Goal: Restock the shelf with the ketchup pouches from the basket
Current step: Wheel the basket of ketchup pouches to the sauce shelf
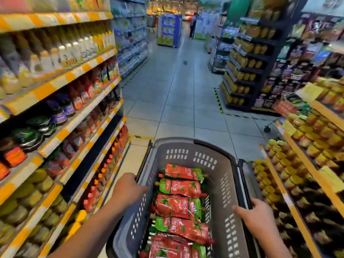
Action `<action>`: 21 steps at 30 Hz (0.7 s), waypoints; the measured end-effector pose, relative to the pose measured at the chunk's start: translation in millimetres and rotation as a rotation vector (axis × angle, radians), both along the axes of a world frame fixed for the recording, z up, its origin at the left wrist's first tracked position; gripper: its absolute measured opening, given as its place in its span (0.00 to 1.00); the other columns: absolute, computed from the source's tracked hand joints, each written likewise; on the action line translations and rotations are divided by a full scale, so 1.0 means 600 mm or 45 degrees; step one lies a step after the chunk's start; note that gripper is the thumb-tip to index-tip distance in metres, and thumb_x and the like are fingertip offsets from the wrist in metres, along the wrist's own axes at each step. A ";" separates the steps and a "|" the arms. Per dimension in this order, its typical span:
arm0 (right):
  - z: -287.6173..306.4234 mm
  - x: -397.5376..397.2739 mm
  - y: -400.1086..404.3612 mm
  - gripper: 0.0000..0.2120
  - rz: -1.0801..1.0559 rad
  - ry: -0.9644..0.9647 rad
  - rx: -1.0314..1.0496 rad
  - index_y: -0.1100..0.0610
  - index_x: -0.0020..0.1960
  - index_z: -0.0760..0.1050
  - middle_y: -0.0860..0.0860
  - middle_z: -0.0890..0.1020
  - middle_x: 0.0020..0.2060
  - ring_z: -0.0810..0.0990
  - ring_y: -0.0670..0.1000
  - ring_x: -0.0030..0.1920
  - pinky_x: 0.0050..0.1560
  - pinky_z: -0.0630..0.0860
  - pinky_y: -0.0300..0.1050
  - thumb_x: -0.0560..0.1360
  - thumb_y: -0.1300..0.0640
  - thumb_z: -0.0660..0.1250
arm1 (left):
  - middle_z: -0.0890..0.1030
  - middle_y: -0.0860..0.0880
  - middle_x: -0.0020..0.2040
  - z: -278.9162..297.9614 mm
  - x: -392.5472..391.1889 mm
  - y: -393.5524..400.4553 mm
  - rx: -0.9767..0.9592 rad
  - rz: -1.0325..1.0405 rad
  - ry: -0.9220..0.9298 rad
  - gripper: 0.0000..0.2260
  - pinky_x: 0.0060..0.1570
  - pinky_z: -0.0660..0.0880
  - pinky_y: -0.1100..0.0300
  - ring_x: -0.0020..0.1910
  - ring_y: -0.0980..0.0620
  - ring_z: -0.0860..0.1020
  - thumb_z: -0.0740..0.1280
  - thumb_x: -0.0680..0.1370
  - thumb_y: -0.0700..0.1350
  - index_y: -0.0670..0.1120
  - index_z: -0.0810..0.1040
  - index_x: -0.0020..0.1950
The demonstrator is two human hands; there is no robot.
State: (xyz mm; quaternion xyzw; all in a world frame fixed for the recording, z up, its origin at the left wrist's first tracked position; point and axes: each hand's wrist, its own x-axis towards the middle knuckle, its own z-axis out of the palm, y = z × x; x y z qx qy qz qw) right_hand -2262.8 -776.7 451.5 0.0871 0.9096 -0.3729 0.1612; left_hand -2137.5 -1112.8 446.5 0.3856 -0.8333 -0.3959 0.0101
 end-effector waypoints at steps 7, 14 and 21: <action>0.023 -0.317 -0.157 0.34 0.108 0.018 0.020 0.72 0.74 0.70 0.67 0.77 0.69 0.77 0.66 0.68 0.61 0.74 0.52 0.74 0.60 0.79 | 0.82 0.41 0.39 -0.029 -0.262 -0.126 0.033 0.163 -0.033 0.16 0.31 0.73 0.54 0.36 0.43 0.82 0.79 0.69 0.48 0.39 0.79 0.44; 0.015 -0.562 -0.340 0.27 0.178 -0.007 0.032 0.70 0.68 0.76 0.56 0.80 0.43 0.74 0.48 0.35 0.43 0.70 0.47 0.75 0.60 0.79 | 0.80 0.42 0.37 -0.065 -0.482 -0.292 0.086 0.251 -0.033 0.15 0.32 0.70 0.55 0.33 0.45 0.78 0.79 0.70 0.49 0.46 0.73 0.41; -0.075 -0.772 -0.521 0.24 0.160 -0.021 0.055 0.65 0.66 0.78 0.53 0.81 0.41 0.74 0.46 0.36 0.45 0.74 0.47 0.74 0.59 0.80 | 0.81 0.41 0.37 -0.133 -0.690 -0.473 0.147 0.304 -0.069 0.14 0.31 0.70 0.57 0.33 0.44 0.80 0.78 0.72 0.47 0.42 0.76 0.44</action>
